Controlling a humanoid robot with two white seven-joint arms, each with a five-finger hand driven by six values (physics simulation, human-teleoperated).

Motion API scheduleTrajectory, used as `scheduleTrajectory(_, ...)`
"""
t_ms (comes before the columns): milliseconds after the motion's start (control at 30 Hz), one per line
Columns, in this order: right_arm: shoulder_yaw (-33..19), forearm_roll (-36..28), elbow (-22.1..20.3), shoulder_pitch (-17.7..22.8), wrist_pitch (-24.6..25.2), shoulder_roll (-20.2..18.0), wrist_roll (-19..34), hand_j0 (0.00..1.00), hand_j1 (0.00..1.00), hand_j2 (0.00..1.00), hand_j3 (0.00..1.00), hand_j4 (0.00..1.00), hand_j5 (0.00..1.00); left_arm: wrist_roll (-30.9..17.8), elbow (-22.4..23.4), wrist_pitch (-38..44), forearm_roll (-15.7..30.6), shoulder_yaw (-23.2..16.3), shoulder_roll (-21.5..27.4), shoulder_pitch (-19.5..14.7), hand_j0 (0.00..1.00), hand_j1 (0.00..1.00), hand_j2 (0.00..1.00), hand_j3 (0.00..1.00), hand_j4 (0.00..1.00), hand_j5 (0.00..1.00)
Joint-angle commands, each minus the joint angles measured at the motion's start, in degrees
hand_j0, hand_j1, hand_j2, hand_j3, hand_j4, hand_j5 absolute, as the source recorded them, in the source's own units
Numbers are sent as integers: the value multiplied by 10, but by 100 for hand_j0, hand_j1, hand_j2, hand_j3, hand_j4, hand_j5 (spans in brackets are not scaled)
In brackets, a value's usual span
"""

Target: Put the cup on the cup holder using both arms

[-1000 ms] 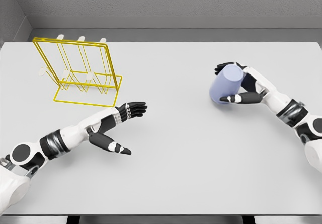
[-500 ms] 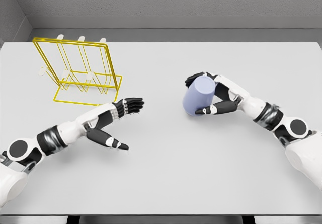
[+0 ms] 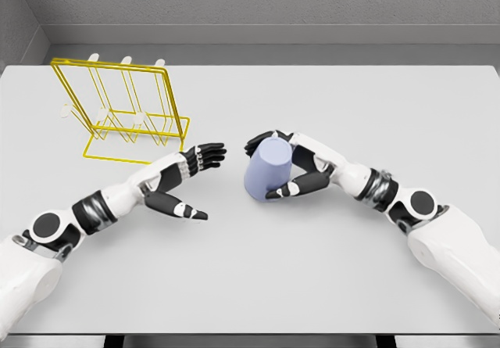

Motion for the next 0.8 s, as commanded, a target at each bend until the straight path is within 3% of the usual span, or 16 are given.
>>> scheduleTrajectory(0,7,-5,0,-1,2,8,0,72,72,72,72,72,72,0,14,0,4,0,-3,0,100,100,100,100,100,100)
scheduleTrajectory(633,29,-4,34,-3,6,37,0,72,72,72,72,72,72,0,25,0,-17,17,-5,4,100,100,100,100,100,100)
scheduleTrajectory(767,30,-4,34,-3,6,37,0,78,78,78,78,78,78,0,23,0,-16,17,-4,4,100,100,100,100,100,100)
